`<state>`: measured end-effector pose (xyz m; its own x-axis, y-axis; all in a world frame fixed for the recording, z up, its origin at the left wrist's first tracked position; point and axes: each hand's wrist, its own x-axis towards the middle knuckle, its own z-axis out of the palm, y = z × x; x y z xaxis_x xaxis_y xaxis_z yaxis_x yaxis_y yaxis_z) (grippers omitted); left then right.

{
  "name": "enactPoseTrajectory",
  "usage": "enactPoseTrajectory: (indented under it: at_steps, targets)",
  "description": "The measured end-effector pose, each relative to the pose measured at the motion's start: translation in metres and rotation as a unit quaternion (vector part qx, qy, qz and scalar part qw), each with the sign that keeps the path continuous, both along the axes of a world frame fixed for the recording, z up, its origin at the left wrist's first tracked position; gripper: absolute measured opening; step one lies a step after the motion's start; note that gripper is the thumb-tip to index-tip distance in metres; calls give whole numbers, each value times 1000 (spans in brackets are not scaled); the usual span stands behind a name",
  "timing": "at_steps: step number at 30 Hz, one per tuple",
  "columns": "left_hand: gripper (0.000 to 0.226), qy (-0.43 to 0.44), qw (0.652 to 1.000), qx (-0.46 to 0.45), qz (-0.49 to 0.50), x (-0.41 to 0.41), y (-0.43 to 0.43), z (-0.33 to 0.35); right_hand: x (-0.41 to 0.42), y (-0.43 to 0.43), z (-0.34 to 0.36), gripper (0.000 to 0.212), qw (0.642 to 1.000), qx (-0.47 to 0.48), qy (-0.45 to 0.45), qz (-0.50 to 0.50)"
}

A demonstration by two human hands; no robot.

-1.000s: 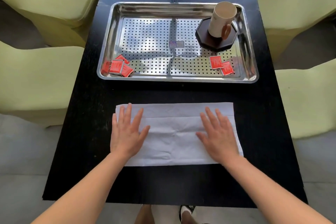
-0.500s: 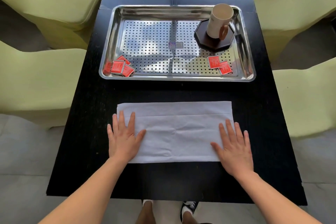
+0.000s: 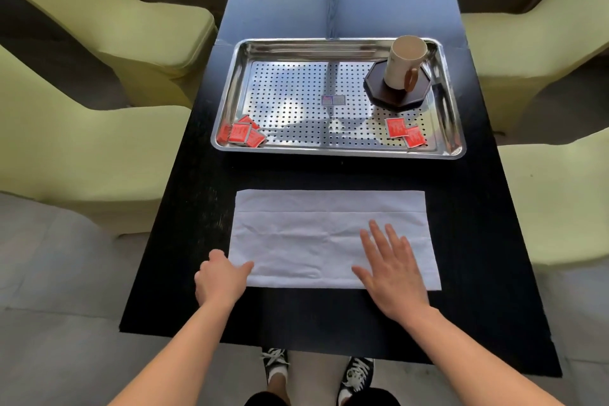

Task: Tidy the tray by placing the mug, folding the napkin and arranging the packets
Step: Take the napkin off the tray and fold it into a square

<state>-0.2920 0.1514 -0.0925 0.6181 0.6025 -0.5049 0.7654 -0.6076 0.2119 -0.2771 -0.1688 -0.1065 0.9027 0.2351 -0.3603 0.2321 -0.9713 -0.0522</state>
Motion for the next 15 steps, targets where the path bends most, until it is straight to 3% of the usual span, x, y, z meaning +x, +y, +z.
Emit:
enactPoseTrajectory:
  at_steps: [7, 11, 15]
  targets:
    - [53, -3, 988, -87, 128, 7, 5, -3, -3, 8, -11, 78, 999, -7, 50, -3]
    - [14, -62, 973, -122, 185, 2, 4, 4, 1, 8, -3, 77, 998, 19, 57, -14]
    - [4, -162, 935, -218, 227, -4, -5, 21, 3, 14, 5, 73, 995, 68, 36, -60]
